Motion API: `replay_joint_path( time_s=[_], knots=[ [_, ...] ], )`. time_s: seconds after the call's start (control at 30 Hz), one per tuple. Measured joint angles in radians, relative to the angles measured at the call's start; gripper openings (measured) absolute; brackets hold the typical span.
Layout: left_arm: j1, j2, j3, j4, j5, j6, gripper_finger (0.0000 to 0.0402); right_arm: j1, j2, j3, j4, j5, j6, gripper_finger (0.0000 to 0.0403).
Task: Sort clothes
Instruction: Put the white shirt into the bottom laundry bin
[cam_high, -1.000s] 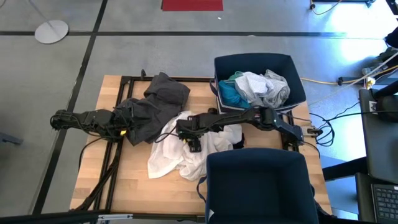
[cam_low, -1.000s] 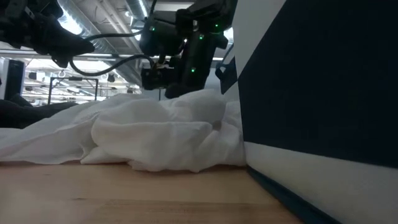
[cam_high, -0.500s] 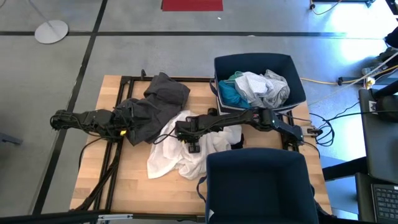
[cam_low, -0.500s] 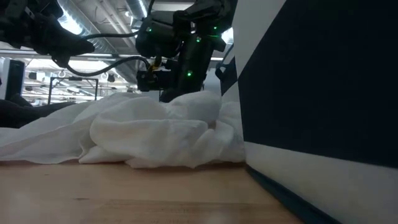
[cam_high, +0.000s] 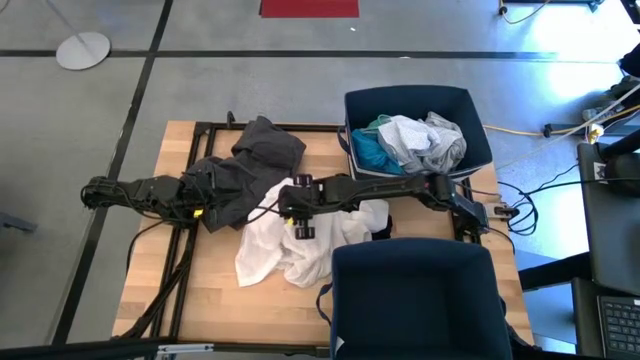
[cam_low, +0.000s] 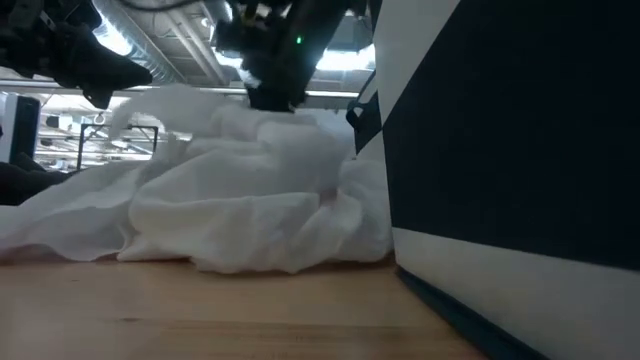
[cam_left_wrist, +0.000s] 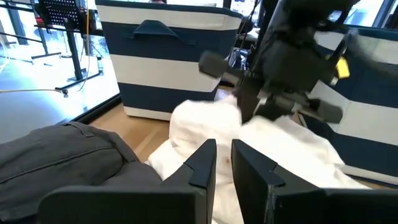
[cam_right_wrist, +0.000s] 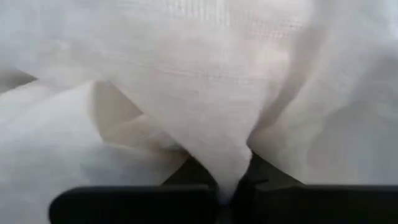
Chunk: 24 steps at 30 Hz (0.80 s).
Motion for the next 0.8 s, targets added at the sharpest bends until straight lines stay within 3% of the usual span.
replay_joint_path(
  time_s=[0.37,0.67,0.8],
  knots=[
    [0.0,0.0,0.0,0.0,0.0,-0.007,0.004,0.03,-0.129,0.087,-0.033,0.169,0.001,0.0009],
    [0.0,0.0,0.0,0.0,0.0,-0.013,0.004,0.063,-0.177,0.28,-0.138,0.333,-0.002,0.001],
    [0.0,0.0,0.0,0.0,0.0,-0.014,0.004,0.08,-0.252,0.254,-0.107,0.407,-0.017,0.0009]
  ],
)
